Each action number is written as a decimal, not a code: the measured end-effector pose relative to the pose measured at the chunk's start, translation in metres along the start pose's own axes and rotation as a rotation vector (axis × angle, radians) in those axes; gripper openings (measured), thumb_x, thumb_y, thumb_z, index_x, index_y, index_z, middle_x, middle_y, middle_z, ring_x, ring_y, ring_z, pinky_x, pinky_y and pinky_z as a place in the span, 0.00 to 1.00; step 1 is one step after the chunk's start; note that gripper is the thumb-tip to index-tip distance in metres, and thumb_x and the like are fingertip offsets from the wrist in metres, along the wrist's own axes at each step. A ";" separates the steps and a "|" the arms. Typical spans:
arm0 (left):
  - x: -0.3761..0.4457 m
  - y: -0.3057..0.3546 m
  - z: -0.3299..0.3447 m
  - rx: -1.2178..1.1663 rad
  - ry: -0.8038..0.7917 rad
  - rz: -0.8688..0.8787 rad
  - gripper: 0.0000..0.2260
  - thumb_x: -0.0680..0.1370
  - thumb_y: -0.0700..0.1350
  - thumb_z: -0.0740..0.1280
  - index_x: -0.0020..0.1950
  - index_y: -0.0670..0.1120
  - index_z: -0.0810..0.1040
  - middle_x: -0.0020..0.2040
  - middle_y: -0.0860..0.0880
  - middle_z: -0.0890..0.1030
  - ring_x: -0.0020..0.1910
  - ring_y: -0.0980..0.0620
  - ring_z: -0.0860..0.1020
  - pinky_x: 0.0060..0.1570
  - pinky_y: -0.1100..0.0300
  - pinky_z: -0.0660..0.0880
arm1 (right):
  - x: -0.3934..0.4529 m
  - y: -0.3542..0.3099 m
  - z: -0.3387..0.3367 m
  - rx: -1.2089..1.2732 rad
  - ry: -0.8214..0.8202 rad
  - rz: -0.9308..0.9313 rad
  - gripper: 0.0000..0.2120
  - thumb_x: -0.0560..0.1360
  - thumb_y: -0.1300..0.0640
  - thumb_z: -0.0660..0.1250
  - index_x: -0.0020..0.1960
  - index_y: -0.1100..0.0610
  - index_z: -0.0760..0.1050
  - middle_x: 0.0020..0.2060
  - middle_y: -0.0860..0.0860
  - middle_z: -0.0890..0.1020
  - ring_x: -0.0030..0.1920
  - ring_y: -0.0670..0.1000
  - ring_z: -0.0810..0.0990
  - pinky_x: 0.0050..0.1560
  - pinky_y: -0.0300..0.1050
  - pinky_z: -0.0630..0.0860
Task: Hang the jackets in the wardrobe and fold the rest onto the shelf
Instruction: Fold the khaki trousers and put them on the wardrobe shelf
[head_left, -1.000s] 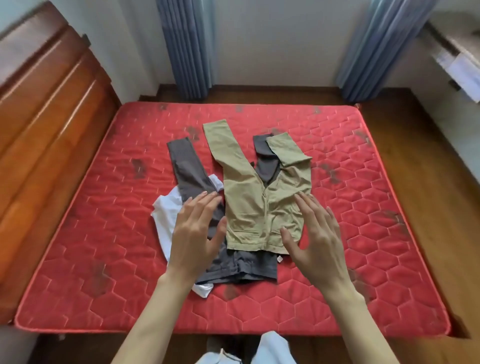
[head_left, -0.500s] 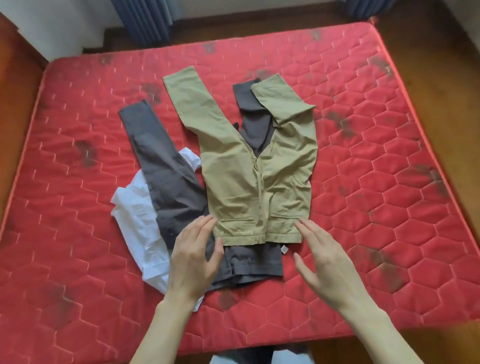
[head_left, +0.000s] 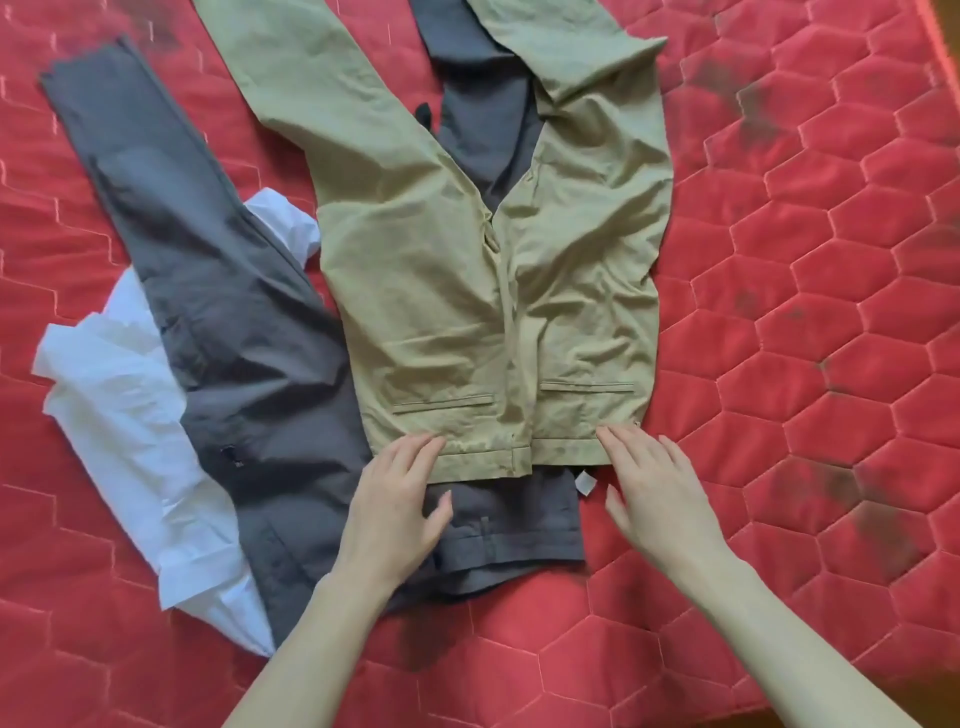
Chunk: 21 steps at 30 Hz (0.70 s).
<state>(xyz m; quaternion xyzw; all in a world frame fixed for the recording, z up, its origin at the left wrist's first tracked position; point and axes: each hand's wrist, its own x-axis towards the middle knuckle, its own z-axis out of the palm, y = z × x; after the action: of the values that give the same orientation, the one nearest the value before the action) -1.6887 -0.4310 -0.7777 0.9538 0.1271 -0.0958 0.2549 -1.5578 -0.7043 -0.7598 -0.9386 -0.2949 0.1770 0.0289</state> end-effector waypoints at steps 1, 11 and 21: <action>0.002 -0.005 0.008 0.017 -0.019 0.003 0.28 0.73 0.43 0.77 0.73 0.44 0.77 0.71 0.47 0.78 0.71 0.46 0.75 0.70 0.49 0.73 | 0.004 0.002 0.011 -0.032 -0.005 0.003 0.33 0.70 0.61 0.76 0.74 0.59 0.74 0.71 0.55 0.78 0.71 0.58 0.77 0.72 0.59 0.72; 0.018 -0.031 0.054 0.382 0.103 0.083 0.21 0.74 0.35 0.59 0.65 0.40 0.79 0.63 0.39 0.79 0.63 0.37 0.78 0.61 0.42 0.76 | 0.038 0.014 0.060 -0.259 0.101 -0.004 0.19 0.76 0.65 0.64 0.66 0.60 0.76 0.64 0.59 0.78 0.60 0.63 0.79 0.60 0.57 0.77; 0.032 -0.030 -0.024 0.548 -0.013 0.136 0.21 0.66 0.30 0.75 0.59 0.40 0.82 0.50 0.40 0.80 0.43 0.38 0.78 0.40 0.47 0.76 | 0.053 0.029 -0.016 -0.311 0.073 -0.021 0.11 0.73 0.68 0.64 0.53 0.60 0.77 0.44 0.57 0.81 0.45 0.63 0.79 0.41 0.57 0.74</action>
<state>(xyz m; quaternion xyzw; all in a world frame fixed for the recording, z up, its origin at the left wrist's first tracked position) -1.6644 -0.3870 -0.7788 0.9928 0.0305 -0.1156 -0.0059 -1.4958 -0.6974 -0.7664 -0.9344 -0.3271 0.0947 -0.1044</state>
